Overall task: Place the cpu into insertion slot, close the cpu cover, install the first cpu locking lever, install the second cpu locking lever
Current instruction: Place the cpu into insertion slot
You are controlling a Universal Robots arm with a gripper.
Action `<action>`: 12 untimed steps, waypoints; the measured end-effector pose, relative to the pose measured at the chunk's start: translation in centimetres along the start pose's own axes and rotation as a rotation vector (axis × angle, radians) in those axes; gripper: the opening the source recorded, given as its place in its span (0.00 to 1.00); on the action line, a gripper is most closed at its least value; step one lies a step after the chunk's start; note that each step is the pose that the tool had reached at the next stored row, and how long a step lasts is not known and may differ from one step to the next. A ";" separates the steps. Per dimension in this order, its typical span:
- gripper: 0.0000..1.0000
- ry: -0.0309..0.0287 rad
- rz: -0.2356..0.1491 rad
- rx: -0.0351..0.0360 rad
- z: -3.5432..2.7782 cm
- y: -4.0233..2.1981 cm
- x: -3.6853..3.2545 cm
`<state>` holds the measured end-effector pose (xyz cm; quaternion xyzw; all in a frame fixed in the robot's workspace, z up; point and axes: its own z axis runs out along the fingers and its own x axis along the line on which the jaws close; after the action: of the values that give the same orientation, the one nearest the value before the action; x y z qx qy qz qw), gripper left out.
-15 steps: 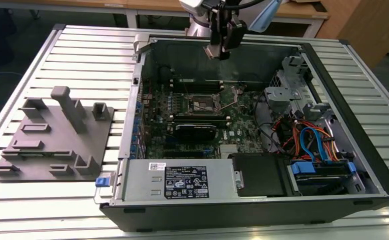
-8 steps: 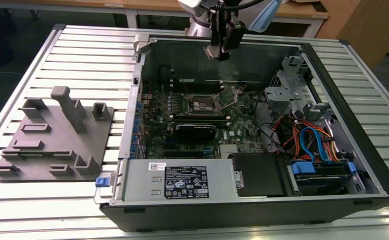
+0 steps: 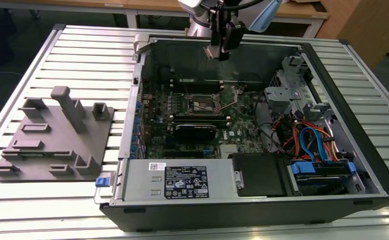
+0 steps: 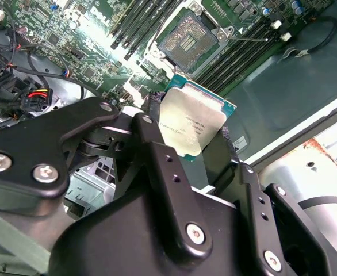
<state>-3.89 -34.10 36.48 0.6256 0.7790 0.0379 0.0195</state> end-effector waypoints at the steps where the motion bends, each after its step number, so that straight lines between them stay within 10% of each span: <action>1: 0.54 0.0000 0.000 0.0000 0.00 0.00 0.00; 12: 0.54 -0.0027 0.070 0.0137 0.75 -0.07 -0.01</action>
<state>-3.90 -34.09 35.72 0.6528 0.7567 0.0324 0.0150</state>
